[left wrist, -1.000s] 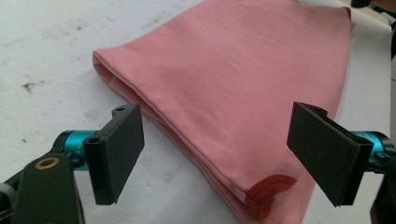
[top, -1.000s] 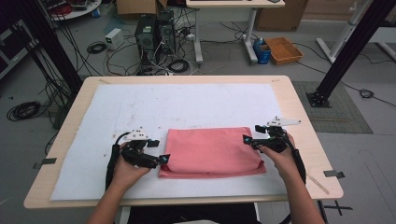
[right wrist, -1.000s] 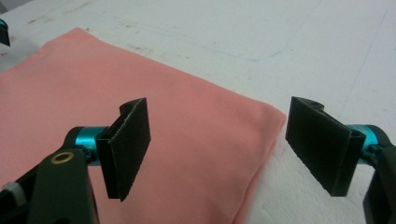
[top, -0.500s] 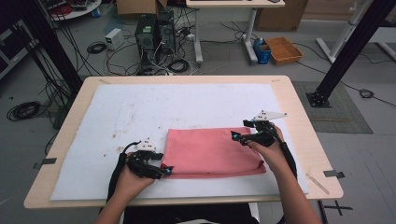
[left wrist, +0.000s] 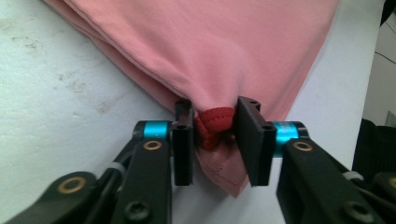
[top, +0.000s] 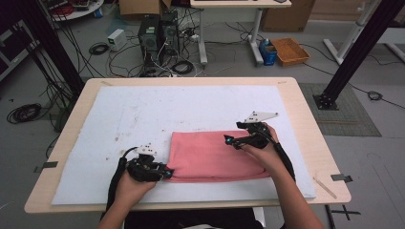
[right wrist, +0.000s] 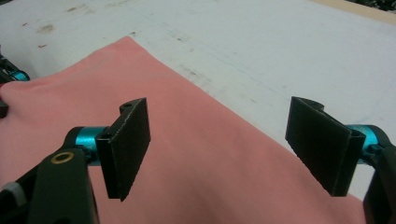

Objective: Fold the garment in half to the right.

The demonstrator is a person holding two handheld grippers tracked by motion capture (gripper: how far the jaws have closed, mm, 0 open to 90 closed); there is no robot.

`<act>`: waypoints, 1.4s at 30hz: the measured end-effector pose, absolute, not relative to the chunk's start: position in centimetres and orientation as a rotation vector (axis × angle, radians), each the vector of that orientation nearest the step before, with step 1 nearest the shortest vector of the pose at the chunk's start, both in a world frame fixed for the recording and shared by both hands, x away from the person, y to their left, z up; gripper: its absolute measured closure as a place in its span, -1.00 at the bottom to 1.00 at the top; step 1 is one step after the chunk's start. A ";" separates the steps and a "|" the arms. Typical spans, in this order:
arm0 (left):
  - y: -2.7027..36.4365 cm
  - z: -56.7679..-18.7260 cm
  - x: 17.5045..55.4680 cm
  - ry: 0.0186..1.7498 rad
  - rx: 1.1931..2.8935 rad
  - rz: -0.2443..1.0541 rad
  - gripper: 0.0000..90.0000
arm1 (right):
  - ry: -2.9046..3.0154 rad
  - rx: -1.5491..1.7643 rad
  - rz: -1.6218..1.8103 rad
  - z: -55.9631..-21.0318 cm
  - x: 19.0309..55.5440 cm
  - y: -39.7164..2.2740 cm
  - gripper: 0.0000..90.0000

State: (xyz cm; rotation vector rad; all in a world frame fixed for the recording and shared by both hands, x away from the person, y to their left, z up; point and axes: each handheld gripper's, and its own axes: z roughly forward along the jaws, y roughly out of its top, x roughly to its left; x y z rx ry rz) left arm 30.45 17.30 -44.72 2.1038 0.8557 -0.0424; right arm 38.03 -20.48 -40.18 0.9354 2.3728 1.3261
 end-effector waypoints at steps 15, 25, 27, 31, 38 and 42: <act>17.2 -44.0 30.7 0.786 2.040 -0.027 0.82 | 2.535 0.784 1.234 -38.6 39.8 -12.0 -0.50; 16.9 -44.2 30.5 0.775 2.059 0.005 0.83 | 2.684 0.723 1.121 -40.6 41.8 -4.5 -0.49; 16.8 -44.3 30.5 0.775 2.062 0.008 0.83 | 2.700 0.716 1.085 -41.2 42.2 -3.3 -0.44; 16.8 -44.3 30.5 0.775 2.059 0.008 0.83 | 2.735 0.706 1.036 -42.3 42.7 -1.2 -0.23; 16.7 -44.4 30.7 0.778 2.065 0.024 0.83 | 2.733 0.699 0.915 -43.3 42.7 0.0 0.76; 16.7 -44.1 30.8 0.767 2.055 0.027 0.84 | 2.743 0.697 0.897 -43.1 42.7 -0.1 0.91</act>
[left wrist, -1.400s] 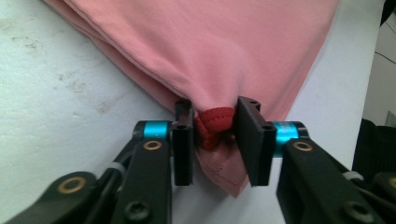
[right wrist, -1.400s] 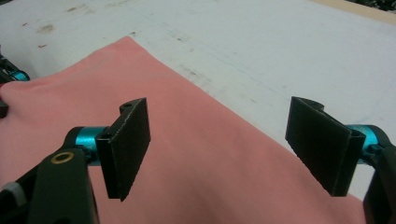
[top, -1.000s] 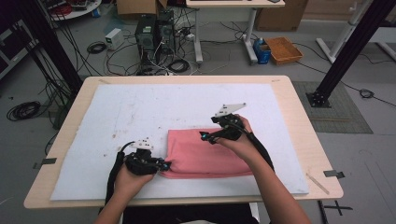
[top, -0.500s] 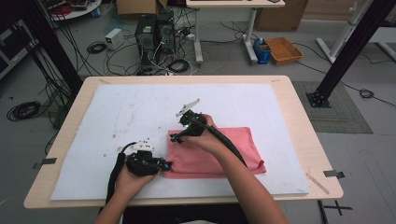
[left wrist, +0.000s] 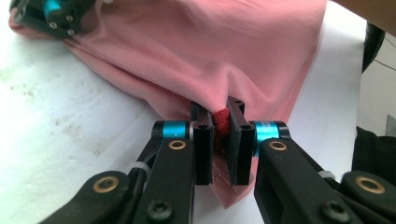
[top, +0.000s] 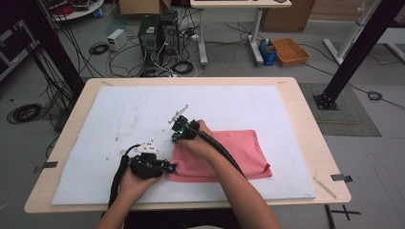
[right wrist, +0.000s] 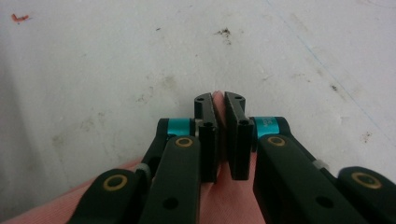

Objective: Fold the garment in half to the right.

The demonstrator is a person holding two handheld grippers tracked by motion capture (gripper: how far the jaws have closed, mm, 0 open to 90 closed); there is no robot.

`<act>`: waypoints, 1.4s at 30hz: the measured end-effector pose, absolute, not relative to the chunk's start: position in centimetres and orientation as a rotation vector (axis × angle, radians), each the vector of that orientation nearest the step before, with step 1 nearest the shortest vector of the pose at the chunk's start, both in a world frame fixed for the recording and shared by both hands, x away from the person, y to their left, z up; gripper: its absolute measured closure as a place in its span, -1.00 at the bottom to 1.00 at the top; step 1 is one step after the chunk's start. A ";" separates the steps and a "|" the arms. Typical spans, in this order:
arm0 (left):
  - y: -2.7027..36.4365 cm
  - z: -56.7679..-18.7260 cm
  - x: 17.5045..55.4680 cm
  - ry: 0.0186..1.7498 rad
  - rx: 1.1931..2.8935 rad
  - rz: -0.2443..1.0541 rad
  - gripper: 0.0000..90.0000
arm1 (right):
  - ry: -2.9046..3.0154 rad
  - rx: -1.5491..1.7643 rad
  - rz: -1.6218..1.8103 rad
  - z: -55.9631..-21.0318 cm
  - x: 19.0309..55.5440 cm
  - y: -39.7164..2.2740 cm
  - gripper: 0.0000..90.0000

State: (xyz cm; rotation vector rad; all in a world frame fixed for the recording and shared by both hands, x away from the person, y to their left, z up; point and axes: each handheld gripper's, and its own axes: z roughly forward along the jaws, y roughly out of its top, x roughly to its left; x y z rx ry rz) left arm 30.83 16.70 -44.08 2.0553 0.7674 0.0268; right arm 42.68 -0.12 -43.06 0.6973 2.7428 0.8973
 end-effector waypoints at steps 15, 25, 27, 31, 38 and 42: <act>15.0 -41.9 30.6 0.654 1.971 -0.026 0.84 | 2.625 0.598 1.164 -39.1 41.0 -3.9 0.93; 11.8 -40.5 31.6 0.576 1.944 -0.087 0.85 | 2.563 0.612 1.258 -36.9 40.2 -7.9 0.93; 11.0 -40.1 31.8 0.559 1.949 -0.090 0.85 | 2.552 0.614 1.264 -36.5 40.1 -8.8 0.93; 9.3 -39.6 32.4 0.531 1.957 -0.102 0.85 | 2.528 0.631 1.279 -35.8 39.8 -10.6 0.93; 6.4 -39.0 33.3 0.490 1.959 -0.131 0.85 | 2.488 0.667 1.305 -35.1 39.3 -13.6 0.93; 4.9 -38.8 33.6 0.471 1.963 -0.150 0.85 | 2.475 0.692 1.301 -35.1 39.2 -15.1 0.93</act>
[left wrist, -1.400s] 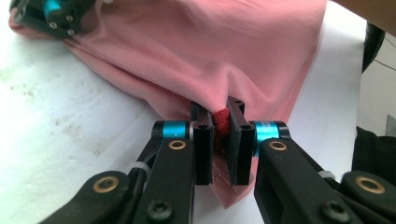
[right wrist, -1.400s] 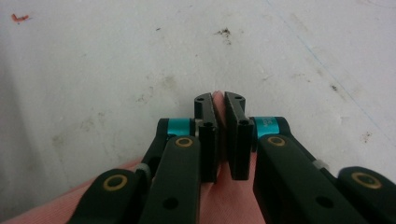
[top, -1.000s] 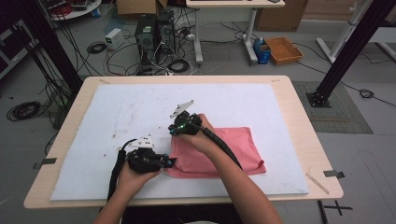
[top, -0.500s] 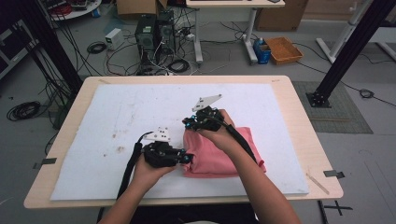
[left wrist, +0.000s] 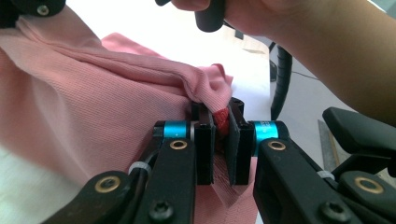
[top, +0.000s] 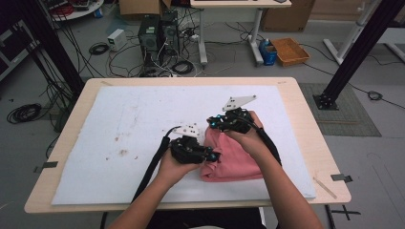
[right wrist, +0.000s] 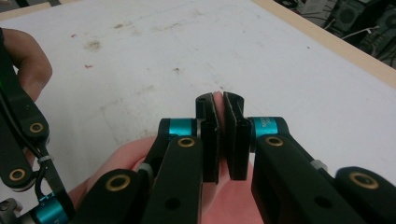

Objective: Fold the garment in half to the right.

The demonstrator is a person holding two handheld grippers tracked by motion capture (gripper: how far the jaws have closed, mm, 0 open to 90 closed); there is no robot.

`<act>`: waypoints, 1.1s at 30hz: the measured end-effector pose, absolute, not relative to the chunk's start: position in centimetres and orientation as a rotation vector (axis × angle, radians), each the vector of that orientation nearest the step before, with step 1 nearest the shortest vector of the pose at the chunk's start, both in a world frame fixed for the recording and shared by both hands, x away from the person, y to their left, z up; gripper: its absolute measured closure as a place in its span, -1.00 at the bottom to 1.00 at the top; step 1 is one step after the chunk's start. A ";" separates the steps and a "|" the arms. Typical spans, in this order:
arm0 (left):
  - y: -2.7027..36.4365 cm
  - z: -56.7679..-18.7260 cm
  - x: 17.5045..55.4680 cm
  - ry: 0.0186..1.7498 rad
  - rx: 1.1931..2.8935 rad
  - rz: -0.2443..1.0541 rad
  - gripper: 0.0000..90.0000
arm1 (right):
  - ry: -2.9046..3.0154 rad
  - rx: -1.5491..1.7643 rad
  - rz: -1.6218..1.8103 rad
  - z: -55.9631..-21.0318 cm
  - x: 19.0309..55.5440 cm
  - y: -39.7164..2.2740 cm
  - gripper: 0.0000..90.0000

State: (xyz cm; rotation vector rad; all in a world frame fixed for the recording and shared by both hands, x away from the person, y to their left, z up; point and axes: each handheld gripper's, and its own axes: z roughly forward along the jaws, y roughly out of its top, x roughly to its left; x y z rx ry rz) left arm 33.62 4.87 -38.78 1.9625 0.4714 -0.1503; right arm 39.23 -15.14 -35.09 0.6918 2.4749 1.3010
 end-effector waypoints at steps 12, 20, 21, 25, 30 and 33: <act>0.8 -39.5 35.0 0.462 1.985 -0.205 0.85 | 2.449 0.780 1.274 -36.1 39.4 -19.1 0.93; -2.6 -40.5 36.1 0.461 1.993 -0.257 0.85 | 2.442 0.827 1.219 -36.7 39.5 -21.4 0.92; -3.0 -40.7 36.3 0.458 1.996 -0.265 0.85 | 2.439 0.835 1.213 -36.8 39.6 -21.8 0.92; -4.6 -41.4 36.7 0.459 2.014 -0.284 0.85 | 2.431 0.887 1.197 -37.6 39.6 -23.3 0.92; -6.1 -42.2 37.2 0.463 2.026 -0.304 0.85 | 2.426 0.942 1.172 -38.8 39.7 -24.7 0.92; -6.6 -42.8 37.4 0.481 2.009 -0.327 0.84 | 2.423 0.973 1.163 -39.3 39.7 -25.4 0.92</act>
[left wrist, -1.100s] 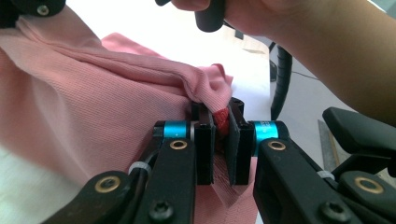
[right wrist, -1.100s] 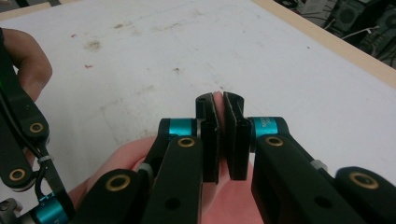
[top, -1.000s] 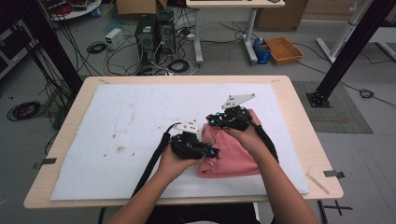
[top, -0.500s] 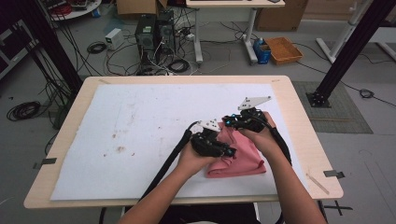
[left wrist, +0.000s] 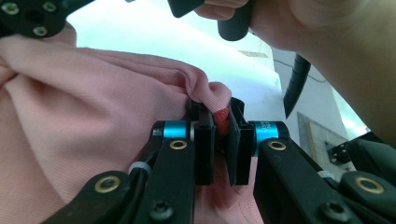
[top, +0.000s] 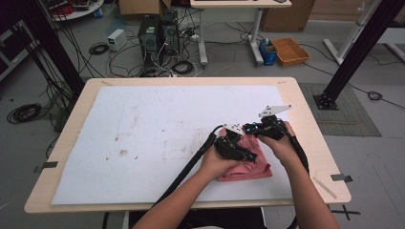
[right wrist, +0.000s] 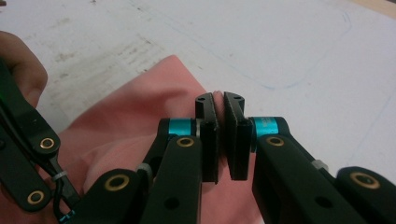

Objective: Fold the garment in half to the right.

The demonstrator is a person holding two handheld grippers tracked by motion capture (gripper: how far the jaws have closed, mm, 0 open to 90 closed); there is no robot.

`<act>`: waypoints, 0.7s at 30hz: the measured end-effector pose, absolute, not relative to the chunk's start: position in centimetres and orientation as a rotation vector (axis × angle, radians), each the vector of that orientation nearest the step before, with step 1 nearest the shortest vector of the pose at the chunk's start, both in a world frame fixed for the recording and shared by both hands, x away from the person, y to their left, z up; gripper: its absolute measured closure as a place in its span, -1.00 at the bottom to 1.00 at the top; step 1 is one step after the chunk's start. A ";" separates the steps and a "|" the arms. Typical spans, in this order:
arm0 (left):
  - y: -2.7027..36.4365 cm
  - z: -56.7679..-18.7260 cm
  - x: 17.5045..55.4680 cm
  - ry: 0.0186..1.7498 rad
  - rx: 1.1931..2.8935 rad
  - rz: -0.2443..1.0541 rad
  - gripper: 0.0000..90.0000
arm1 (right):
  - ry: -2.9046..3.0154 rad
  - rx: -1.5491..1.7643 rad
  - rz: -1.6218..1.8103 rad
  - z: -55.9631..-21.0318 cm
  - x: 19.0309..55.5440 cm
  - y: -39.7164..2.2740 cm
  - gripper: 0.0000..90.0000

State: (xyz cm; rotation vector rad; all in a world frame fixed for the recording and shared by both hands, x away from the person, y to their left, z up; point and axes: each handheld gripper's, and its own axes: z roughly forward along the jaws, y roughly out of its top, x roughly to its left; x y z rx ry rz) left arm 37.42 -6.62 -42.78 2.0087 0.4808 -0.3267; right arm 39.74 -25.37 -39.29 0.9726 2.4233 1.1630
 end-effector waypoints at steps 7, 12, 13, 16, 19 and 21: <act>-6.4 -42.9 37.2 0.488 1.927 -0.338 0.63 | 2.350 1.048 1.156 -38.9 39.4 -27.0 0.55; -3.8 -40.9 37.0 0.483 1.859 -0.291 0.48 | 2.308 1.036 1.179 -37.8 39.0 -26.8 0.39; -3.0 -40.5 36.9 0.485 1.855 -0.277 0.47 | 2.309 1.022 1.173 -37.6 38.9 -26.4 0.38; -0.5 -39.6 36.5 0.512 1.874 -0.190 0.41 | 2.335 0.986 1.155 -37.5 38.9 -25.2 0.34; 2.5 -39.5 36.0 0.572 1.896 -0.078 0.31 | 2.368 0.949 1.133 -37.7 39.1 -23.8 0.31; 4.5 -39.8 35.6 0.606 1.911 -0.024 0.26 | 2.391 0.935 1.113 -38.0 39.4 -22.8 0.31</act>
